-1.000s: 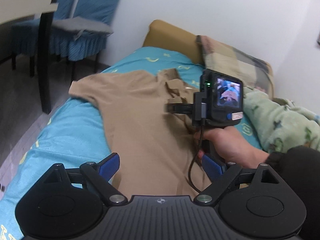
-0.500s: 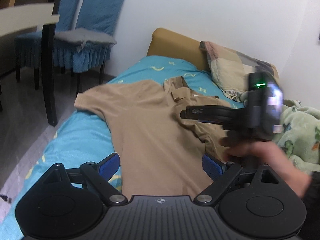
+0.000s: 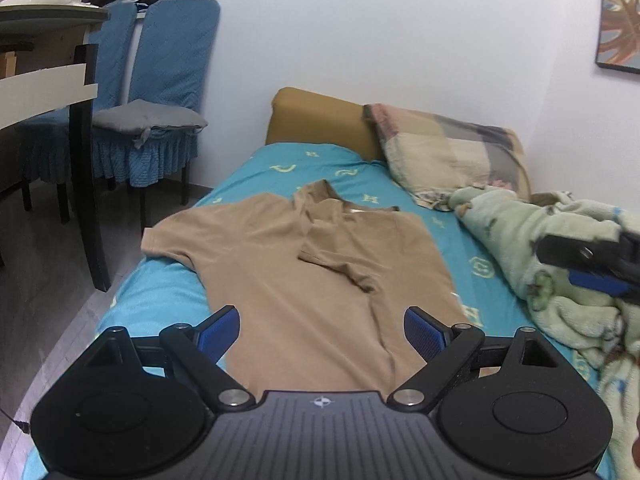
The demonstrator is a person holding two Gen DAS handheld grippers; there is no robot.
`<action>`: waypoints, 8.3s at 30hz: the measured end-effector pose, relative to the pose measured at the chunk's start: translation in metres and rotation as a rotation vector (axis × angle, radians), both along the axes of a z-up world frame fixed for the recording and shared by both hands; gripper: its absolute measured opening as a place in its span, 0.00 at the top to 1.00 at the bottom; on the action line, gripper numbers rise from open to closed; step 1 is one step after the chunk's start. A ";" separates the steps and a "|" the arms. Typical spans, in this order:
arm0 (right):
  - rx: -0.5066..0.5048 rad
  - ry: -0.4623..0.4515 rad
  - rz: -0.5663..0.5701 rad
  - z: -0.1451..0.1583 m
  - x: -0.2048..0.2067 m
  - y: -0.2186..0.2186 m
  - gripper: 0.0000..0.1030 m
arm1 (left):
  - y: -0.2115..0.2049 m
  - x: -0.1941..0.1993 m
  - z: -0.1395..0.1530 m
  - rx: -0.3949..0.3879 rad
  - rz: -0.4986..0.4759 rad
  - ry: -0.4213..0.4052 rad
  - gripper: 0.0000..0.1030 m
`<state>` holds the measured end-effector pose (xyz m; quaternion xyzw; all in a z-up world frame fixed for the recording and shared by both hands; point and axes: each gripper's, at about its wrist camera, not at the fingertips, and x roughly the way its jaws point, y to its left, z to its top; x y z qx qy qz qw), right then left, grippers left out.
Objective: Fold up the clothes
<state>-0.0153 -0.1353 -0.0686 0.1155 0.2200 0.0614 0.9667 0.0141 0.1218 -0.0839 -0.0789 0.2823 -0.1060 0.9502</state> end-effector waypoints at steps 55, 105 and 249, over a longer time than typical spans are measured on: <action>0.316 0.375 -0.117 -0.112 0.071 -0.062 0.18 | 0.088 0.310 -0.092 -0.039 0.472 0.057 0.94; 0.232 0.269 0.105 -0.096 0.025 -0.035 0.35 | -0.003 -0.042 0.034 0.042 0.077 0.115 0.22; 0.063 0.147 -0.100 -0.093 0.099 -0.070 0.92 | -0.038 0.140 -0.048 -0.201 -0.052 0.172 0.96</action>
